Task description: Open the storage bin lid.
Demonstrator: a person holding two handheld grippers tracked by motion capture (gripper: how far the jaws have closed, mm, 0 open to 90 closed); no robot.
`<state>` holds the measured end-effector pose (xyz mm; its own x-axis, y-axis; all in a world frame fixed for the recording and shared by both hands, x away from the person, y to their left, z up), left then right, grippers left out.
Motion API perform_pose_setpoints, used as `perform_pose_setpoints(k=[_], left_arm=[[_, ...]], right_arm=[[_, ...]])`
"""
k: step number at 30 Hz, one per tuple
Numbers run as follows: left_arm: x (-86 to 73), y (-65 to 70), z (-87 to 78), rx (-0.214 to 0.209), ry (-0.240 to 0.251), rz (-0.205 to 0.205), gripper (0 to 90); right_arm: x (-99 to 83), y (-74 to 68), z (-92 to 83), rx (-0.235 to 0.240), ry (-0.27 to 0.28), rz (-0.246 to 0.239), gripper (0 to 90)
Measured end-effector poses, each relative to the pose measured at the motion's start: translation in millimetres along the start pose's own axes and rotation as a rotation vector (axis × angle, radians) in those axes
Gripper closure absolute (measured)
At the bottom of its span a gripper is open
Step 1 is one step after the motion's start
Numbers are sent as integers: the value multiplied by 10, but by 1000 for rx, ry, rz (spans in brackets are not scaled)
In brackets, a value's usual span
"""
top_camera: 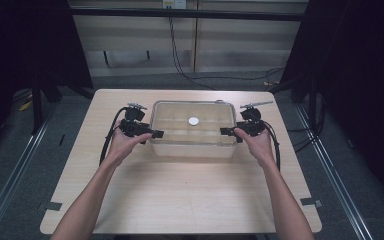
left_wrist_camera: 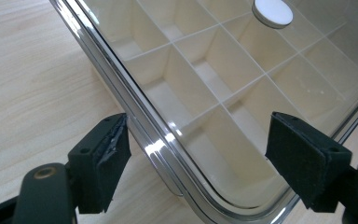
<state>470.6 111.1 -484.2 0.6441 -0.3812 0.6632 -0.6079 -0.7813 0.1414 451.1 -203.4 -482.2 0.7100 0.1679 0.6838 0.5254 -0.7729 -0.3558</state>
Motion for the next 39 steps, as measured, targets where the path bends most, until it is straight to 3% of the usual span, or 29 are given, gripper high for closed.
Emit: perform_pose_setpoints(k=[7,10,15,21,26,31,39], left_arm=[[35,-20,66,-15,-7,-14,190],[53,-5,98,-23,-6,-32,182],[65,-9,131,-26,2,-38,161],[69,-26,190,-71,1,-69,161],[87,15,173,-40,8,-55,175],[78,16,164,-38,15,-57,181],[91,-12,118,-7,42,-29,217]], right_arm=[[-9,54,41,-25,-11,5,128],[-31,71,83,-12,-22,15,122],[-10,102,157,-2,17,26,91],[1,123,191,0,33,41,79],[1,120,188,3,31,40,76],[5,110,188,-14,39,28,77],[7,118,197,-20,65,34,78]])
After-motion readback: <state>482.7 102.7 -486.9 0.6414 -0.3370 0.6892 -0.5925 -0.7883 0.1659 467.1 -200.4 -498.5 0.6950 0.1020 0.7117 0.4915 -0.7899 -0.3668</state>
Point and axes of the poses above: each handheld gripper's, and its own axes: z roughly forward along the jaws, x roughly out of its top, y roughly to its right, the point moved 7 cm from there along z, roughly forward along the jaws, and after that the axes turned 9 degrees about x, right-handed, at the moved point
